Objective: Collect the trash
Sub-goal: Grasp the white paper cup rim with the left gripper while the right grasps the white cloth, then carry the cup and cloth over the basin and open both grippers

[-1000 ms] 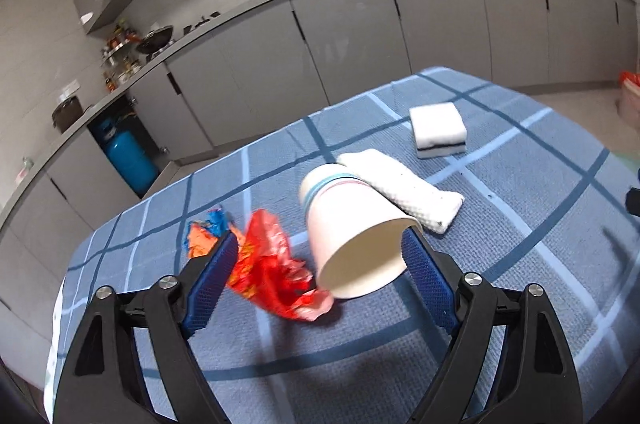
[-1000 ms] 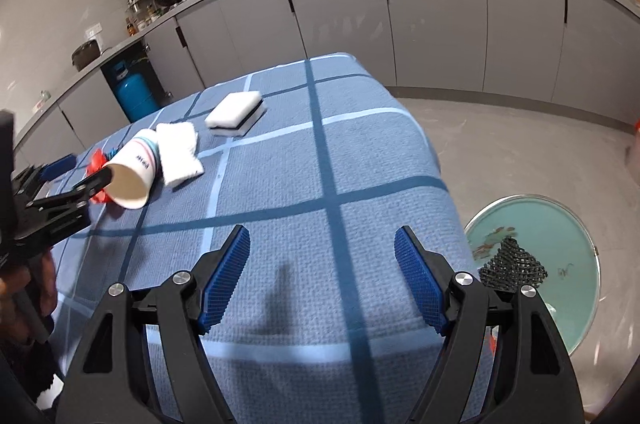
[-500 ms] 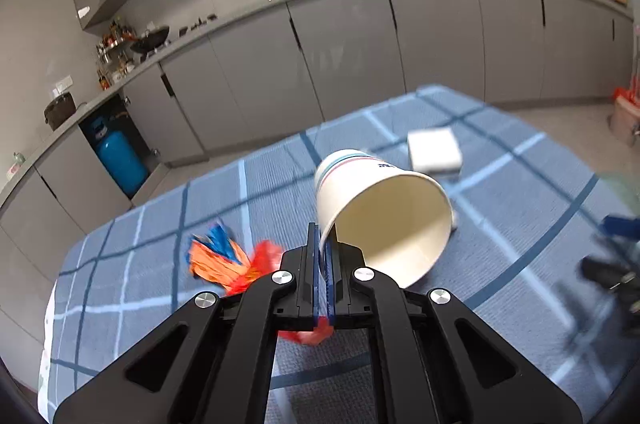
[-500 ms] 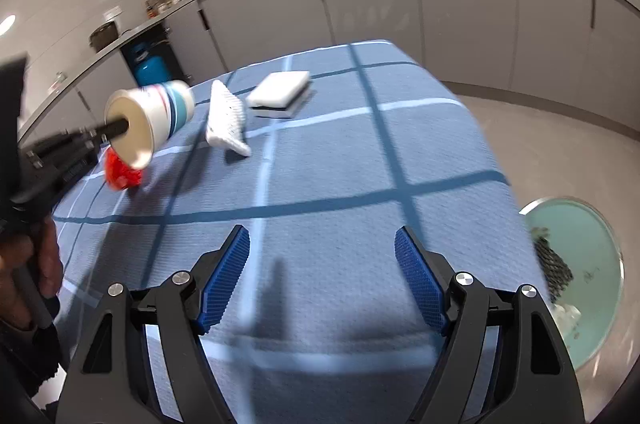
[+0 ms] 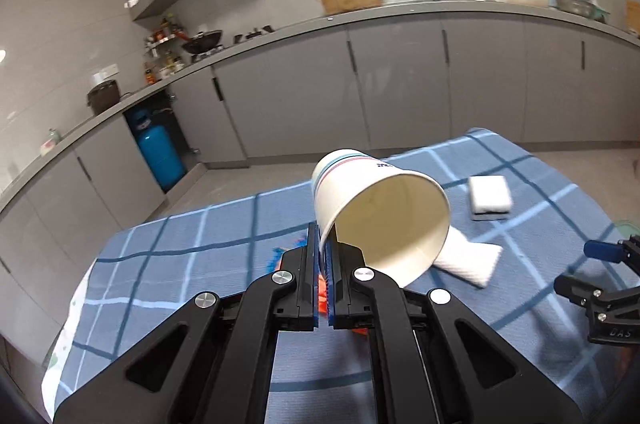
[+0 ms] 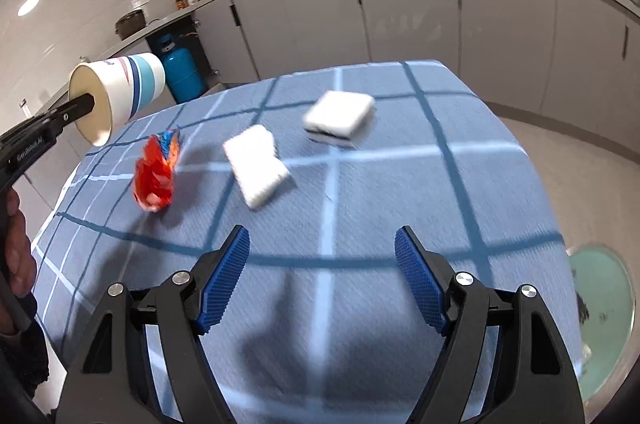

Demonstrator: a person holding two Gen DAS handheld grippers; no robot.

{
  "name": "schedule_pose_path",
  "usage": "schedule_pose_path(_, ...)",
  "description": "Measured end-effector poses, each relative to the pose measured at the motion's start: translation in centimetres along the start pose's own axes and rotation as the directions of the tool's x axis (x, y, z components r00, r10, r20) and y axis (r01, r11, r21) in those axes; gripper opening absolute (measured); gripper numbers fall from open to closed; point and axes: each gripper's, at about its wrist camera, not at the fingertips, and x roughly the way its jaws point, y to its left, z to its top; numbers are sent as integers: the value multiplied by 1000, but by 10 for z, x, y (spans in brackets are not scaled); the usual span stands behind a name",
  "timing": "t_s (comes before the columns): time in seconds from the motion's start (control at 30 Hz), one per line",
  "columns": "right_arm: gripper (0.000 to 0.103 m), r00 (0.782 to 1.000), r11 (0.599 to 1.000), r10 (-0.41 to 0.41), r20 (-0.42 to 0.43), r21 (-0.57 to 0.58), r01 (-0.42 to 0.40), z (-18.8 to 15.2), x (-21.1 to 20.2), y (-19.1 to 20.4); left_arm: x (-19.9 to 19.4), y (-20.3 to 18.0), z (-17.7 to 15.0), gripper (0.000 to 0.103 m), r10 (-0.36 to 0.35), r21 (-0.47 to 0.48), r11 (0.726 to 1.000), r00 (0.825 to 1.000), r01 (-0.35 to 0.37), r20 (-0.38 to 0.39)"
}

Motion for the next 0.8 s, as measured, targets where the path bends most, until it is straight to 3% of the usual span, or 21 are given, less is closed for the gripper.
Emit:
schedule_pose_path(0.23,75,999,995,23,-26,-94,-25,34,51,37,14,30,-10,4,87,-43,995,996,-87,-22)
schedule_pose_path(0.43,73,994,992,-3,-109,-126,-11,43,103,47,19,49,-17,4,121,-56,991,992,-122,-29)
schedule_pose_path(0.47,69,991,993,-5,-133,-120,-11,42,111,45,21,50,-17,4,120,-54,991,992,-122,-31)
schedule_pose_path(0.57,29,987,993,19,-162,-116,-38,42,114,45,23,51,-21,4,112,-53,992,993,-114,-42)
schedule_pose_path(0.63,23,985,992,33,-168,-117,-53,40,110,47,22,49,-22,4,104,-47,993,994,-106,-40)
schedule_pose_path(0.8,22,991,993,50,-127,-101,-63,35,78,43,10,36,-16,4,71,-32,997,997,-72,-19)
